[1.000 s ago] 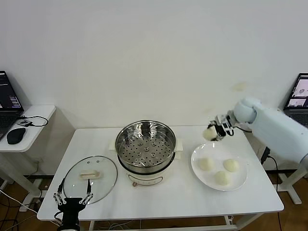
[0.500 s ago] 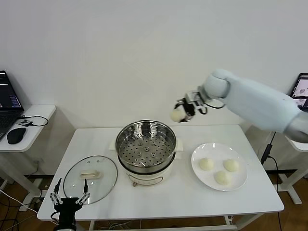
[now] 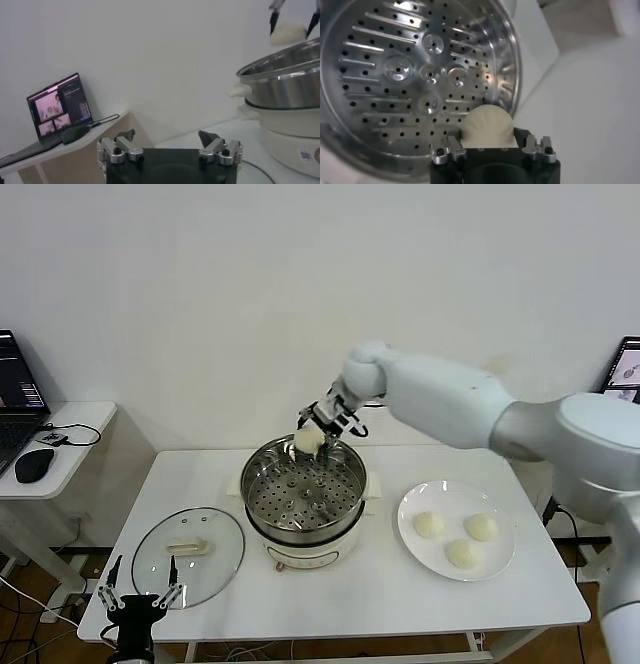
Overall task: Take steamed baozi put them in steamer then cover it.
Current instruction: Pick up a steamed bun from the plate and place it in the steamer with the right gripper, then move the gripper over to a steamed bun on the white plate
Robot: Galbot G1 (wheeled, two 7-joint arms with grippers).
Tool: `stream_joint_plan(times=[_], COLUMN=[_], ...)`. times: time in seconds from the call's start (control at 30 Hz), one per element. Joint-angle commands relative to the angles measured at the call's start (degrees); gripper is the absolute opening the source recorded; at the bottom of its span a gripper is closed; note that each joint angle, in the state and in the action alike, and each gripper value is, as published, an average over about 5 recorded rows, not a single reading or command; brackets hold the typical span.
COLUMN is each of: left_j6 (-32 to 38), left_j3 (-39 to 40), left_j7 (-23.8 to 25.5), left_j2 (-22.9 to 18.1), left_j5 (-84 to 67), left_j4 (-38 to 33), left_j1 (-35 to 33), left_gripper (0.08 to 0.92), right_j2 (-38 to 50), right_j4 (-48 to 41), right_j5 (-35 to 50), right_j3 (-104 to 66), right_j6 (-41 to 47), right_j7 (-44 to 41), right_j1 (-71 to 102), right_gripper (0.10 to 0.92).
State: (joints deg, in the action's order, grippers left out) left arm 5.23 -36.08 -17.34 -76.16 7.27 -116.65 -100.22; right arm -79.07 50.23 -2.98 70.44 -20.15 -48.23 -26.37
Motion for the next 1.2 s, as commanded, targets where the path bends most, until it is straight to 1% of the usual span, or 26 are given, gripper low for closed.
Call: stream_joint_plan(times=[0.03, 0.37, 0.47, 0.6, 0.63, 0.7, 0.77, 0.87, 0.93, 1.0, 1.2], left_j6=[0.05, 0.04, 0.04, -0.01, -0.04, -0.09, -0.14, -0.2, -0.28, -0.43, -1.22], left_j3=[-0.07, -0.09, -0.06, -0.08, -0.08, -0.08, -0.08, -0.09, -0.05, 0.04, 0.25], left_j7=[-0.02, 0.0, 0.01, 0.04, 0.06, 0.1, 0.15, 0.22, 0.32, 0.45, 0.85], left_j2=[0.04, 0.08, 0.13, 0.22, 0.25, 0.3, 0.33, 0.42, 0.46, 0.44, 0.56], left_j5=[-0.1, -0.36, -0.36, -0.41, -0.42, -0.44, -0.46, -0.55, -0.62, -0.64, -0.79], left_j4=[0.39, 1.21, 1.29, 1.35, 1.37, 1.37, 1.29, 1.13, 1.03, 0.83, -0.43], left_j1=[0.21, 1.03, 1.17, 1.39, 1.44, 1.52, 1.55, 1.57, 1.65, 1.81, 2.11], left_gripper=[0.823, 0.823, 0.823, 0.823, 0.823, 0.823, 0.823, 0.823, 0.823, 0.823, 0.823], right_j2=[-4.79, -7.16, -7.74, -7.81, -7.54, -6.31, -3.71, 1.59, 4.9, 8.13, 21.01], right_j4=[-5.49, -11.74, -13.26, -13.24, -12.61, -10.17, -5.41, 4.51, 10.46, 14.87, 25.99], right_j5=[-9.45, -18.16, -19.86, -19.69, -18.63, -13.79, -5.46, 8.97, 15.18, 17.88, 20.87], right_j3=[1.27, -1.19, -1.98, -2.71, -2.61, -1.71, 0.27, 3.51, 4.61, 4.7, 3.17], right_j6=[-9.01, -13.84, -14.65, -15.08, -14.86, -13.02, -8.5, 2.73, 9.91, 15.95, 33.12], right_j7=[1.91, 4.72, 5.4, 6.23, 6.04, 4.59, 1.77, -2.64, -4.38, -5.23, -6.87], right_j1=[2.93, 5.67, 6.19, 5.99, 5.55, 4.06, 1.43, -3.68, -6.6, -8.79, -12.22], right_gripper=[0.662, 0.662, 0.678, 0.763, 0.787, 0.809, 0.82, 0.822, 0.823, 0.823, 0.823])
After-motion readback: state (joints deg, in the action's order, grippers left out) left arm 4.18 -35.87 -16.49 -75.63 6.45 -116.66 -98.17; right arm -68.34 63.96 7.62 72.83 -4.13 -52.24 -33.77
